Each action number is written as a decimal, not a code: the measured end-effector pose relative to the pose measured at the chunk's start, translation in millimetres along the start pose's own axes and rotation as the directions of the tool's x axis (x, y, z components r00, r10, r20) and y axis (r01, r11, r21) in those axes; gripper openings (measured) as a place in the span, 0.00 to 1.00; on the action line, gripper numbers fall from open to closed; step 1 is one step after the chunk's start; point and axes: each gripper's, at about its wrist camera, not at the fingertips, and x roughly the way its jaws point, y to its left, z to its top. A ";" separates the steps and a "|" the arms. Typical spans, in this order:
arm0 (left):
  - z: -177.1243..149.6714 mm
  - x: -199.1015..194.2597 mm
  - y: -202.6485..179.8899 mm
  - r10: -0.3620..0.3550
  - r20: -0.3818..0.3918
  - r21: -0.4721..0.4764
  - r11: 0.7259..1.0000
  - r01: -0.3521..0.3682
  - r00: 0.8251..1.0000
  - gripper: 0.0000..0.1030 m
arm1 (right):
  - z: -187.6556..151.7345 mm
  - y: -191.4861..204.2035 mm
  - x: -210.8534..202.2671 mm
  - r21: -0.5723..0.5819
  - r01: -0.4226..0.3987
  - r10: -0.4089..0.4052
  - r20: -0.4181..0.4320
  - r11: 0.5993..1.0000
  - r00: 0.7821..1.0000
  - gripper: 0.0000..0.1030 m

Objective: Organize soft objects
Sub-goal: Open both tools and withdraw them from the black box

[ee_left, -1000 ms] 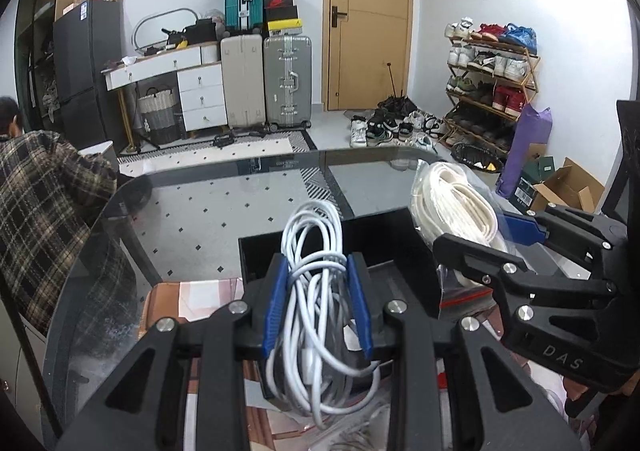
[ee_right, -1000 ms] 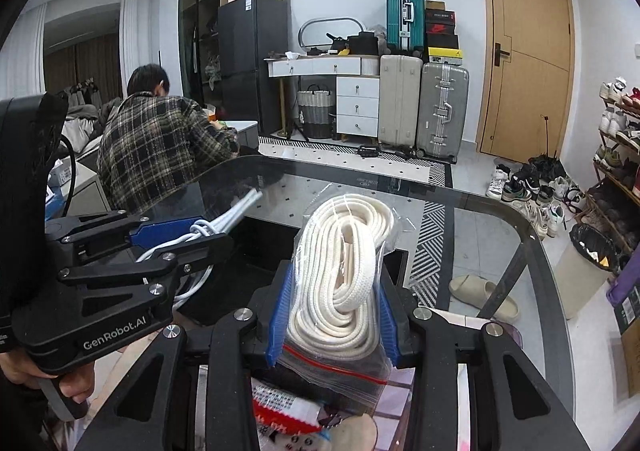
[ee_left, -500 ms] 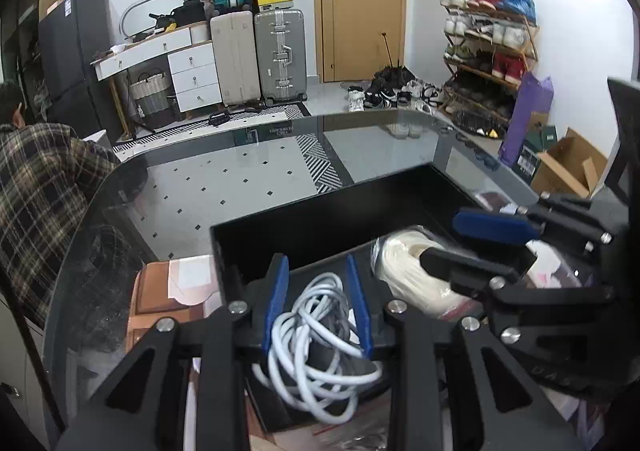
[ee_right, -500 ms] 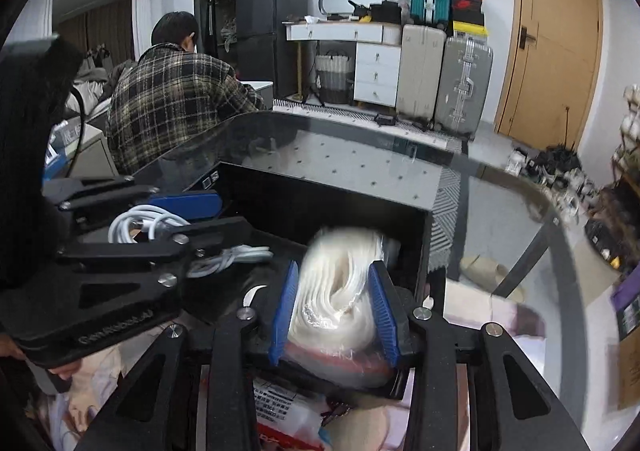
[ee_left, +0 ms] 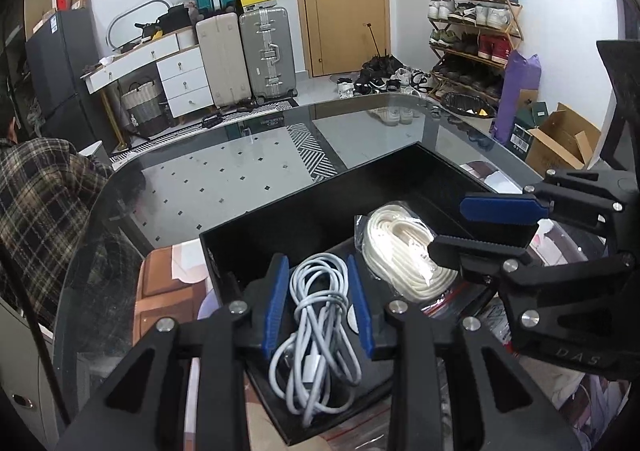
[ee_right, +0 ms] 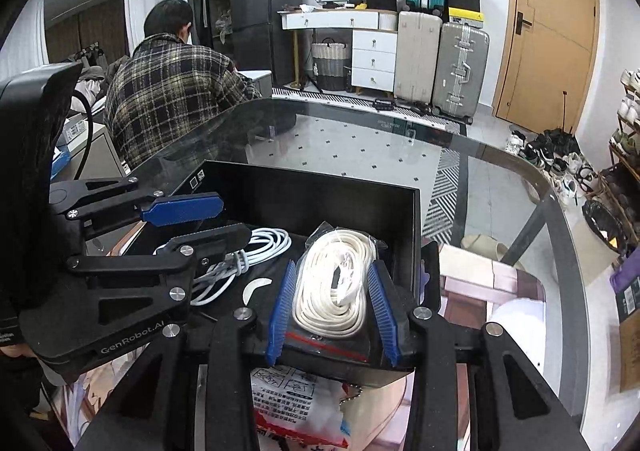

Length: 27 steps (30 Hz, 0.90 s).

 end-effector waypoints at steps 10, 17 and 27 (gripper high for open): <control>0.3 -26.9 7.2 -0.086 0.022 -0.078 0.993 0.087 0.996 0.61 | 1.4 -3.4 -37.1 0.028 0.036 -0.039 0.131 0.999 0.991 0.85; -18.9 -60.1 10.0 -0.045 0.081 -0.081 0.995 0.052 0.996 0.97 | -11.4 -4.0 -66.4 0.055 0.086 -0.093 0.154 0.995 0.984 1.00; -47.5 -89.7 22.9 -0.024 0.060 -0.155 0.987 0.033 0.998 1.00 | -56.3 -3.5 -94.2 0.112 0.072 -0.088 0.145 0.991 0.986 1.00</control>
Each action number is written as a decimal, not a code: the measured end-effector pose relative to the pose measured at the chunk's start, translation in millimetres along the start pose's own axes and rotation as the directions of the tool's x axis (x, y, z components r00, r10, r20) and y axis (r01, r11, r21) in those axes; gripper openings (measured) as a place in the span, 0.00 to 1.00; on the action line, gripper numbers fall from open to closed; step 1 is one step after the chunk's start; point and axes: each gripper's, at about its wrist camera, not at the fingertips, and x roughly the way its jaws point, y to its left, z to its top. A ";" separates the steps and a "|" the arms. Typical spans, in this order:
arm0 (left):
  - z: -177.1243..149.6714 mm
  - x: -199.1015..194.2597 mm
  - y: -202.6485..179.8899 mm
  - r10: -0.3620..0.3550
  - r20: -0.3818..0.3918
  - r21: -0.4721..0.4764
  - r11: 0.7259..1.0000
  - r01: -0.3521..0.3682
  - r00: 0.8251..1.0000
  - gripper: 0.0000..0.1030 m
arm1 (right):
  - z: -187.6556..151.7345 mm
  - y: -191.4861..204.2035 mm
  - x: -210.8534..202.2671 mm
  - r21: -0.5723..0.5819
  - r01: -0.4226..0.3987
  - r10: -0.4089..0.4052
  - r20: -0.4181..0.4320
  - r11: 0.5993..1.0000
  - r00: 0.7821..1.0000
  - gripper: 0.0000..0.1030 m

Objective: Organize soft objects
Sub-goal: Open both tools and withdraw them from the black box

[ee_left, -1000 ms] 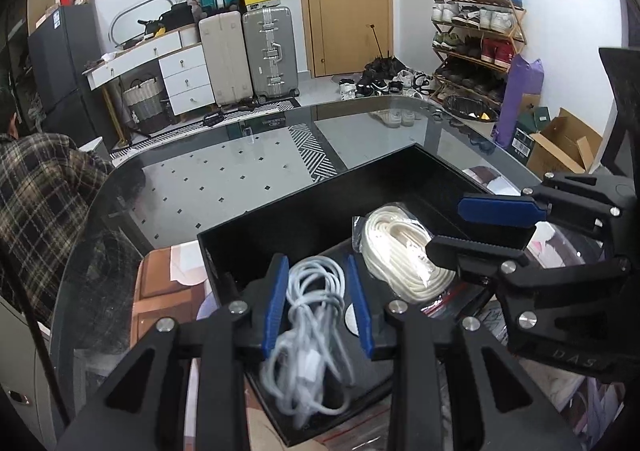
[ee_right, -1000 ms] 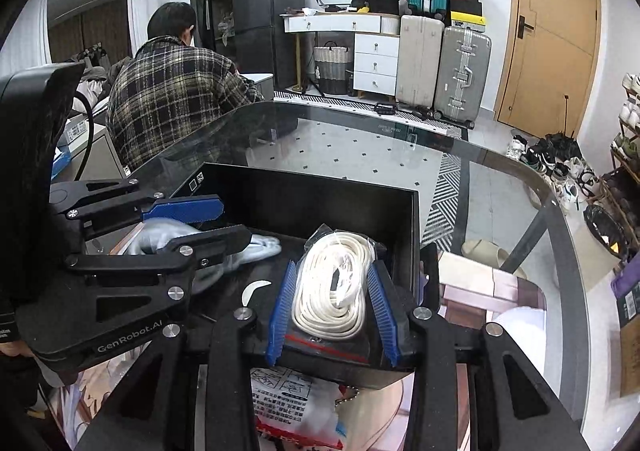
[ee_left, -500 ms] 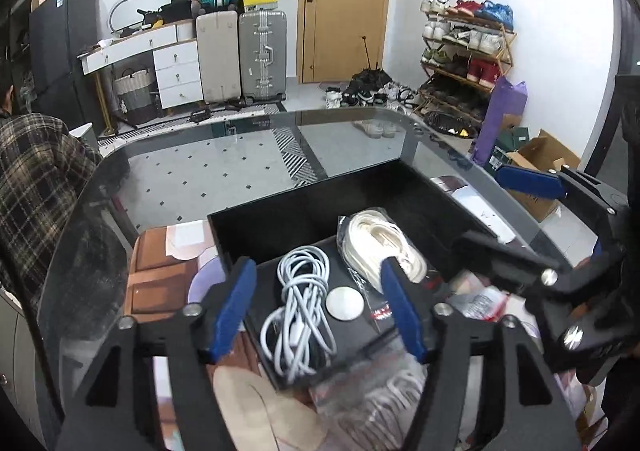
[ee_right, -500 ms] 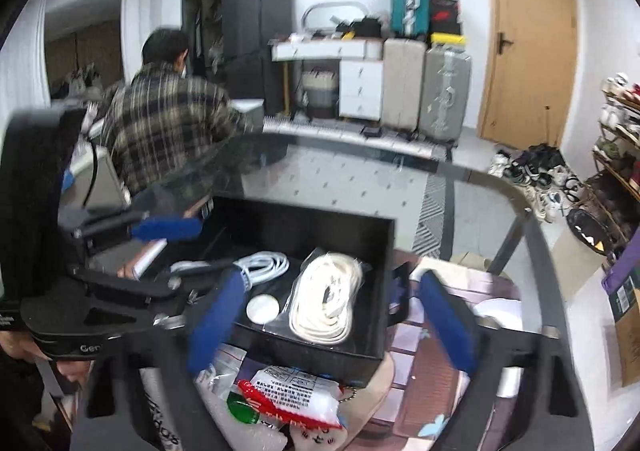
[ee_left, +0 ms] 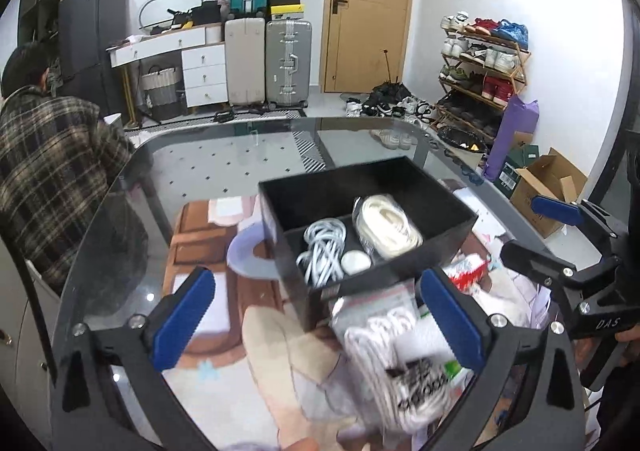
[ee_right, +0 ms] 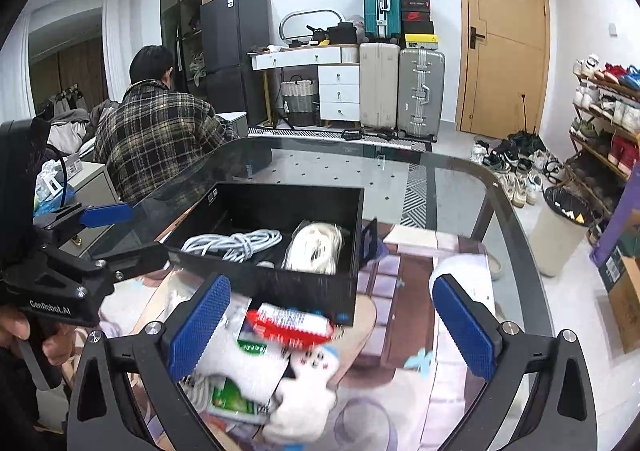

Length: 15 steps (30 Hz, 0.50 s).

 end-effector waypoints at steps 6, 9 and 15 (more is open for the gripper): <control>-20.4 -7.4 1.8 0.027 -0.017 -0.007 1.000 -0.027 0.999 1.00 | -21.3 -2.0 -6.4 0.016 0.009 -0.008 -0.028 1.000 1.000 1.00; -30.1 -4.0 -0.9 0.039 -0.038 0.005 0.999 -0.039 0.998 1.00 | -30.8 -4.8 -5.1 0.037 0.007 -0.005 -0.050 0.999 0.999 1.00; -47.4 0.3 -3.9 0.034 -0.072 0.008 0.999 -0.034 0.997 1.00 | -50.4 -4.1 -4.4 0.041 0.009 -0.005 -0.090 0.999 0.996 1.00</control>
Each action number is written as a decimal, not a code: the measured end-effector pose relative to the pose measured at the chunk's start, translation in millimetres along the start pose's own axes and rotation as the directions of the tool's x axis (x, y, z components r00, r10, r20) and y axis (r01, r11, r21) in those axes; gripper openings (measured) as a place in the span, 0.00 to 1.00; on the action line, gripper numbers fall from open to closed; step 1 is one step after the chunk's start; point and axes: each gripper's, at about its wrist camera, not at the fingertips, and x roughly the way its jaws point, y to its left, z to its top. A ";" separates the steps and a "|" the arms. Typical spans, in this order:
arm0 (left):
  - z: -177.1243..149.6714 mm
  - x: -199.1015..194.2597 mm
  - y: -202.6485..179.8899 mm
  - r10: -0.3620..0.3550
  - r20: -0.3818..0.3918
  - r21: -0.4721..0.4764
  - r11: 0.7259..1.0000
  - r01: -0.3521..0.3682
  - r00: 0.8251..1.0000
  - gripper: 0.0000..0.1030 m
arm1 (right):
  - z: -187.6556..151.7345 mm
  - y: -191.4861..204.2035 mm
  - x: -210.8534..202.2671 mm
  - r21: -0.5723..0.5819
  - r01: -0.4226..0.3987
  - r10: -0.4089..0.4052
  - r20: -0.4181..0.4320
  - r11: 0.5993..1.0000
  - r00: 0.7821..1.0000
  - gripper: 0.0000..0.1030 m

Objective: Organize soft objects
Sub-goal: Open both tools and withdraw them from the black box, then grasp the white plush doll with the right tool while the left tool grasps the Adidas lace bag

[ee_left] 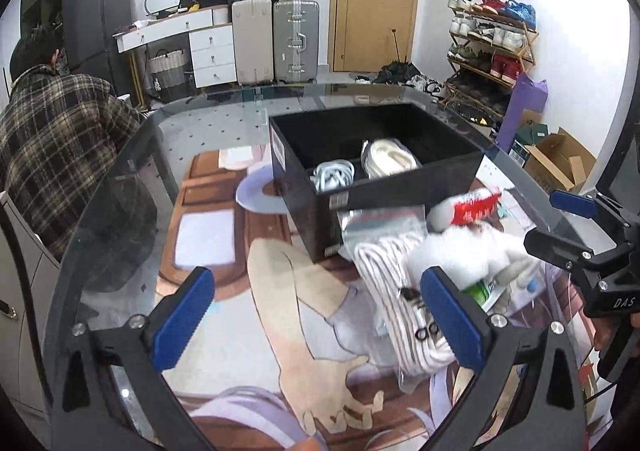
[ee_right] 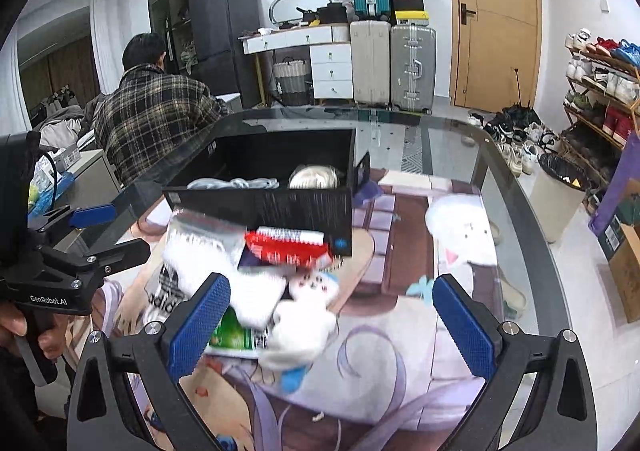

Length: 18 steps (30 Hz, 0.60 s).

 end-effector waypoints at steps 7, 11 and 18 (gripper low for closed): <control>-15.0 6.7 -0.9 -0.005 -0.038 -0.002 1.000 0.005 0.999 1.00 | -15.1 -4.7 8.1 0.020 0.007 -0.005 -0.065 1.000 0.998 1.00; -19.4 9.0 -2.9 -0.037 -0.052 -0.007 0.999 0.036 0.998 1.00 | -19.5 -9.5 19.3 0.036 0.025 -0.021 -0.118 0.999 0.993 1.00; -25.6 14.0 -11.9 -0.066 -0.073 0.018 0.998 0.068 0.995 1.00 | -23.7 -12.6 30.7 0.042 0.029 -0.022 -0.155 0.999 0.988 1.00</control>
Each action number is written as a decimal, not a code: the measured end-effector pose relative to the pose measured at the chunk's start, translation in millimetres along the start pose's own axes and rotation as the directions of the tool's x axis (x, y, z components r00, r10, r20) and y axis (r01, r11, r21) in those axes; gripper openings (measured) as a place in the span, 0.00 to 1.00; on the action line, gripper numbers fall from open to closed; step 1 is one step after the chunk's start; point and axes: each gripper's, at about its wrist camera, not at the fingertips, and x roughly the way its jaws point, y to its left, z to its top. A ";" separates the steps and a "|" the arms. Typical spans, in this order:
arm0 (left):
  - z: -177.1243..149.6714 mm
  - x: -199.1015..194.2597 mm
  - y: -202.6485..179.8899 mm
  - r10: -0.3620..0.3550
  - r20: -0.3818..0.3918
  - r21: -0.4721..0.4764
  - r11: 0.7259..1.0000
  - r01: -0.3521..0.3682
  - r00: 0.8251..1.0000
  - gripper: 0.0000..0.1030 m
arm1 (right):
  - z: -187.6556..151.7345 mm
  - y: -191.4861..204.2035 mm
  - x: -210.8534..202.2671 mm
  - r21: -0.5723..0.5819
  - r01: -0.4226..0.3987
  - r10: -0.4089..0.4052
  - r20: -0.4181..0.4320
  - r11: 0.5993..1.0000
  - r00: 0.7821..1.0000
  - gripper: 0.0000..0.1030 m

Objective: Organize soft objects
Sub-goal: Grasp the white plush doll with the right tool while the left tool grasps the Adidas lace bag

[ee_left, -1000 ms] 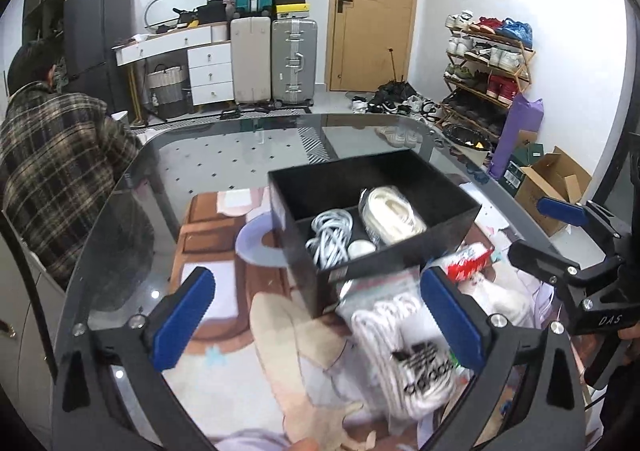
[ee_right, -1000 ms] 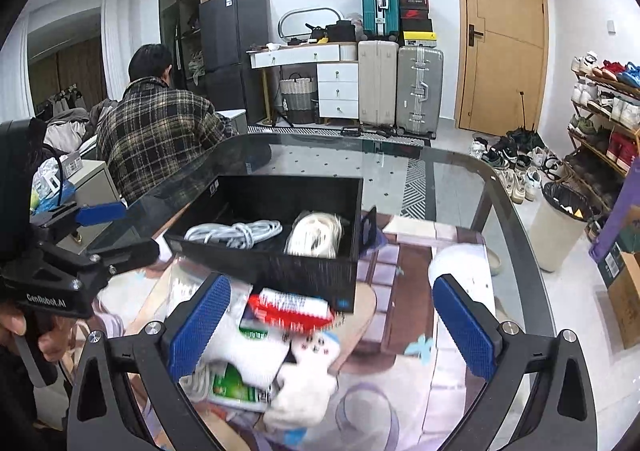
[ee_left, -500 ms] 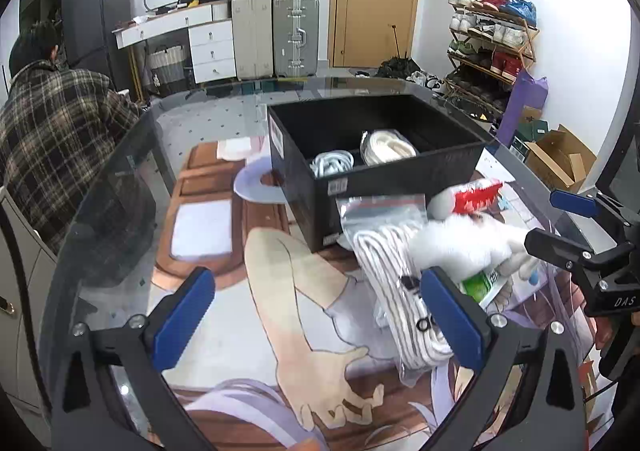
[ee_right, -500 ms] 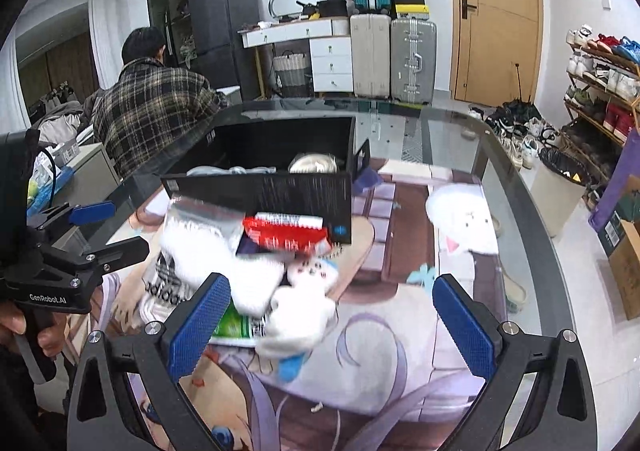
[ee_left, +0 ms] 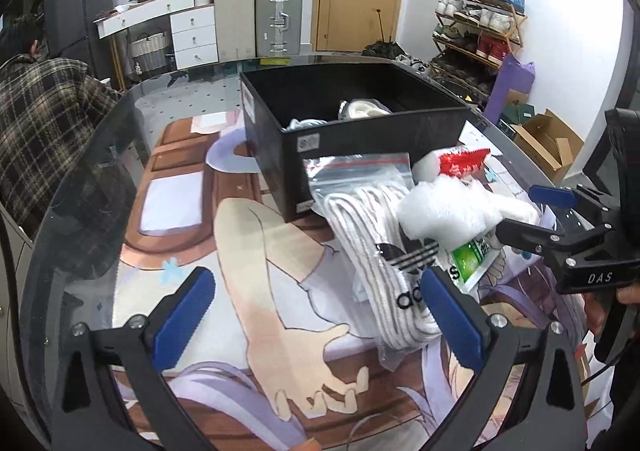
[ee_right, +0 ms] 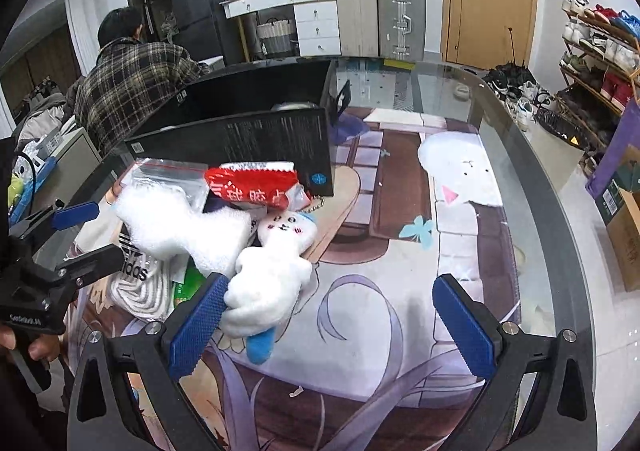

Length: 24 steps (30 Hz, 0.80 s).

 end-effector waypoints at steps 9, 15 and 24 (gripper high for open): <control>0.6 5.7 -3.3 -0.018 -0.009 -0.004 1.000 0.018 1.000 1.00 | -1.5 -10.0 7.5 0.012 0.003 -0.003 -0.012 1.000 1.000 1.00; -1.3 7.5 -4.8 -0.022 -0.011 0.000 1.000 0.022 1.000 1.00 | 1.1 -12.2 16.2 0.019 -0.036 0.036 -0.015 0.999 0.999 0.94; -2.5 7.6 -2.2 -0.025 -0.012 -0.002 1.000 0.025 1.000 1.00 | 7.7 -1.4 26.4 -0.005 -0.077 0.077 -0.020 0.997 0.997 0.75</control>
